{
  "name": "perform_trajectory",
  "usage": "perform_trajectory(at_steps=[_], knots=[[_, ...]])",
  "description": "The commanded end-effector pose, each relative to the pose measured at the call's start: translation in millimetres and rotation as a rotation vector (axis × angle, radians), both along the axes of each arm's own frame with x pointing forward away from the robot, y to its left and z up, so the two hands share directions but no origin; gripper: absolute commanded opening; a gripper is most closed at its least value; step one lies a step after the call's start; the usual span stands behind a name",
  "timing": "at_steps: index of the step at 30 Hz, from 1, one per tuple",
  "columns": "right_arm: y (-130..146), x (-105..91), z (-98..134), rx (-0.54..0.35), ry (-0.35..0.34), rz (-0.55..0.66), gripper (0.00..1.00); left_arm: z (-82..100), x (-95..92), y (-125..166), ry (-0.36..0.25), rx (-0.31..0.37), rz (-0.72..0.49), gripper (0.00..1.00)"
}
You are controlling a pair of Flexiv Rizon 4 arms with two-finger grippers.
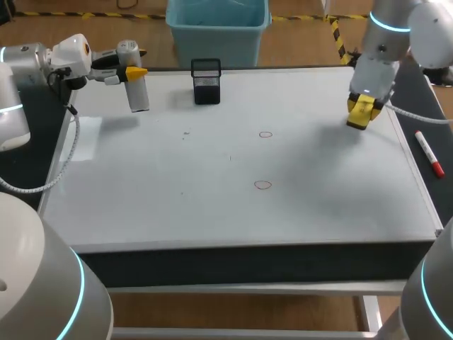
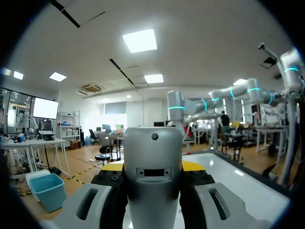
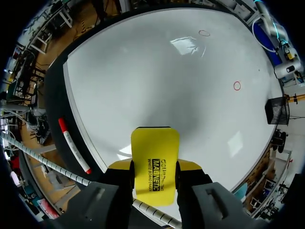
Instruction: Pick up the inspection probe, press it on each red-marked spot on the whiteboard one by one, put down the probe, pick up the eraser, and wipe off all the red marks.
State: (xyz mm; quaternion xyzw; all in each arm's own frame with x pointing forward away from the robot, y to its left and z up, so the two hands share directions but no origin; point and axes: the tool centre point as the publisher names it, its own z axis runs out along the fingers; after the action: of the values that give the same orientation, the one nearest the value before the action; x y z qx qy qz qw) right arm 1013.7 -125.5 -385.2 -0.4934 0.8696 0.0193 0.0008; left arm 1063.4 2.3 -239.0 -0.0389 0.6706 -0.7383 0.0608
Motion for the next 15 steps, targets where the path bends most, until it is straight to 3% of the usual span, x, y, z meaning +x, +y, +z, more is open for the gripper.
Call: perform_trajectory(at_steps=[1,15], knots=[[-4.8,-1.6,2.8,-0.006,-0.009,0.008,0.00,0.1,1.3,0.7,0.000,-0.002,-0.004,0.00],[-5.8,-2.5,3.9,-0.004,-0.013,0.007,0.00,0.1,1.3,0.7,0.000,-0.002,-0.004,0.00]])
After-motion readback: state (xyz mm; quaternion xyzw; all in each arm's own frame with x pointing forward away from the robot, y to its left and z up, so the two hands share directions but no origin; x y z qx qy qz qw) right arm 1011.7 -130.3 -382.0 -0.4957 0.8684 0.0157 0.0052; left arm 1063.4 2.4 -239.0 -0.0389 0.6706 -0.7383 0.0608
